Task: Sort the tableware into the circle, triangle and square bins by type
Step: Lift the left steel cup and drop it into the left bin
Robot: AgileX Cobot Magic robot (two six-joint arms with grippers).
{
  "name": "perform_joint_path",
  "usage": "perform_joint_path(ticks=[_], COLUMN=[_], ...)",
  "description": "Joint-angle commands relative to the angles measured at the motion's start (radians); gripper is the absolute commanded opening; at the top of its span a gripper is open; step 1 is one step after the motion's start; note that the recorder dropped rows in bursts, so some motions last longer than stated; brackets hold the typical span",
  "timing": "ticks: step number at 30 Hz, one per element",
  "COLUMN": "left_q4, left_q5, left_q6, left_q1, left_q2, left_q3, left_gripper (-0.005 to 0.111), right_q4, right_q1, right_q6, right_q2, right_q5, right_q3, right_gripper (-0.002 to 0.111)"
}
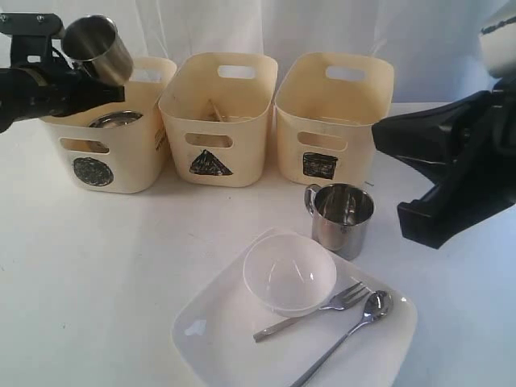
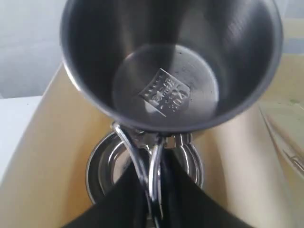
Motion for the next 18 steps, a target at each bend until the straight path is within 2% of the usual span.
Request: perform_joint_path(ticks=[1, 3, 7, 9, 18], left_q4=[-0.003, -0.003, -0.003, -0.003, -0.003], left_q5=[0.066, 0.077, 0.096, 0.108, 0.154], left_q6=[0.004, 0.004, 0.004, -0.004, -0.029], left_q1=[0.004, 0.004, 0.004, 0.004, 0.004], left_q2=[0.018, 0.021, 0.021, 0.021, 0.001], left_q3=[-0.038, -0.047, -0.065, -0.074, -0.078], left_gripper=[0.003, 0.012, 0.039, 0.047, 0.049], right_q4=[-0.016, -0.016, -0.018, -0.018, -0.030], right_q1=[0.000, 0.000, 0.000, 0.000, 0.000], right_q6=[0.005, 0.005, 0.005, 0.007, 0.007], right_q2=[-0.004, -0.004, -0.004, -0.004, -0.004], right_q5=[-0.018, -0.018, -0.018, -0.018, -0.018], right_q3=[0.005, 0.005, 0.005, 0.005, 0.005], right_gripper=[0.000, 0.000, 0.000, 0.000, 0.000])
